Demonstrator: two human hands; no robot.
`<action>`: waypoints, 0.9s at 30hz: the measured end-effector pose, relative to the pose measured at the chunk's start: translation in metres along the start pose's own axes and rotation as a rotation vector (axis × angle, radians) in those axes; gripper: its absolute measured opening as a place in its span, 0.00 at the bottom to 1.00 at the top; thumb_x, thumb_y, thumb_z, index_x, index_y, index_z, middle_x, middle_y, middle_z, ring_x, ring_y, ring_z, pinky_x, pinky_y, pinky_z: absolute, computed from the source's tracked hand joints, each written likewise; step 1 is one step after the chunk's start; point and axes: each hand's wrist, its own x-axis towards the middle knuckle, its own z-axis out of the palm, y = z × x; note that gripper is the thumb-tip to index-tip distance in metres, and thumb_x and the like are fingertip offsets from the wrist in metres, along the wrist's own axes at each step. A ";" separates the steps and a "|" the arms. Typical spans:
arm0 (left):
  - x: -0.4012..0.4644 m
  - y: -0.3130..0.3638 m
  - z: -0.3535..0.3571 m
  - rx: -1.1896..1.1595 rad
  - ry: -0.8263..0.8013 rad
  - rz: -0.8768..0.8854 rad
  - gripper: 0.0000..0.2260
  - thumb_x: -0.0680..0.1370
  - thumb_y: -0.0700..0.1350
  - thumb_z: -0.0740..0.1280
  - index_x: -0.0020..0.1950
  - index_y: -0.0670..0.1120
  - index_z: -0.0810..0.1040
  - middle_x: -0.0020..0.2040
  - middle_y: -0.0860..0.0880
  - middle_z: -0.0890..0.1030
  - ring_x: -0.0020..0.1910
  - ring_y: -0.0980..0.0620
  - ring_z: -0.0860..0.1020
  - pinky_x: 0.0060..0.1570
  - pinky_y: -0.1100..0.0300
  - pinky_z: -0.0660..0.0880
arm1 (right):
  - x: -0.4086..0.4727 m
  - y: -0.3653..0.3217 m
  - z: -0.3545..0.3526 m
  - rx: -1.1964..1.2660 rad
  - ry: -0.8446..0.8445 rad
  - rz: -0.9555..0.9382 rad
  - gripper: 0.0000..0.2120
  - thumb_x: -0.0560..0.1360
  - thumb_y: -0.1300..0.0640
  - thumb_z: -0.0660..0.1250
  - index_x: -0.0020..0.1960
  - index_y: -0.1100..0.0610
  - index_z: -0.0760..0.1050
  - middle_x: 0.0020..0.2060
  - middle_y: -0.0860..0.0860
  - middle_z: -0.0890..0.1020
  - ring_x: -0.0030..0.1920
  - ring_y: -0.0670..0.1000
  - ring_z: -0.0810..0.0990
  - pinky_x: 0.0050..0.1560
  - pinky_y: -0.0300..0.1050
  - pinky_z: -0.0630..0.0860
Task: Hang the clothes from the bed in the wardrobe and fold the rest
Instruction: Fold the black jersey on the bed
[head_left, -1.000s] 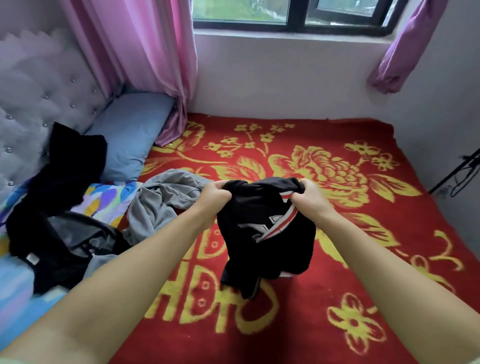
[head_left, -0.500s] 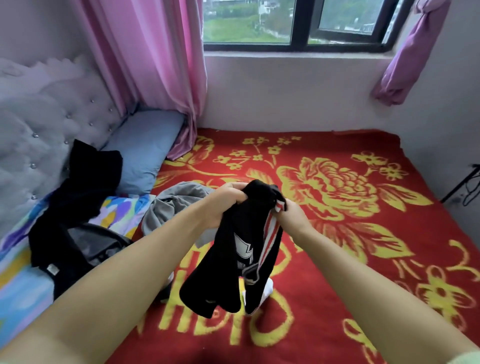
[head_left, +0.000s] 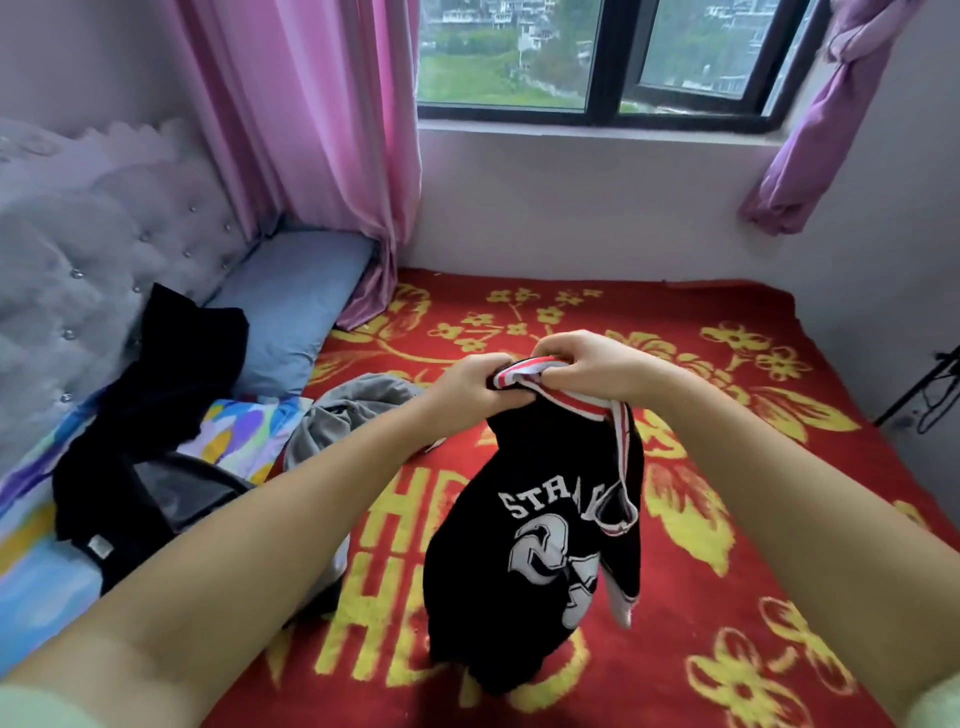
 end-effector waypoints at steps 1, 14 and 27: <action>0.002 0.003 -0.005 -0.074 -0.021 -0.022 0.06 0.76 0.42 0.69 0.44 0.41 0.76 0.35 0.51 0.73 0.34 0.57 0.71 0.38 0.59 0.67 | 0.002 0.004 -0.004 -0.095 0.059 0.029 0.05 0.74 0.59 0.62 0.47 0.54 0.75 0.39 0.46 0.77 0.43 0.48 0.74 0.39 0.39 0.68; 0.014 0.011 -0.079 -0.320 0.311 -0.088 0.06 0.77 0.47 0.69 0.48 0.45 0.83 0.43 0.50 0.84 0.41 0.55 0.80 0.49 0.58 0.76 | -0.018 0.121 0.004 0.030 0.246 0.524 0.12 0.73 0.66 0.58 0.36 0.56 0.74 0.30 0.52 0.71 0.32 0.52 0.68 0.32 0.42 0.61; -0.017 0.012 -0.133 -0.222 -0.011 -0.398 0.15 0.72 0.54 0.71 0.48 0.43 0.83 0.43 0.46 0.84 0.33 0.56 0.82 0.31 0.65 0.77 | -0.045 0.012 -0.093 0.368 -0.389 0.200 0.17 0.63 0.53 0.78 0.50 0.54 0.83 0.45 0.58 0.85 0.42 0.52 0.84 0.43 0.44 0.82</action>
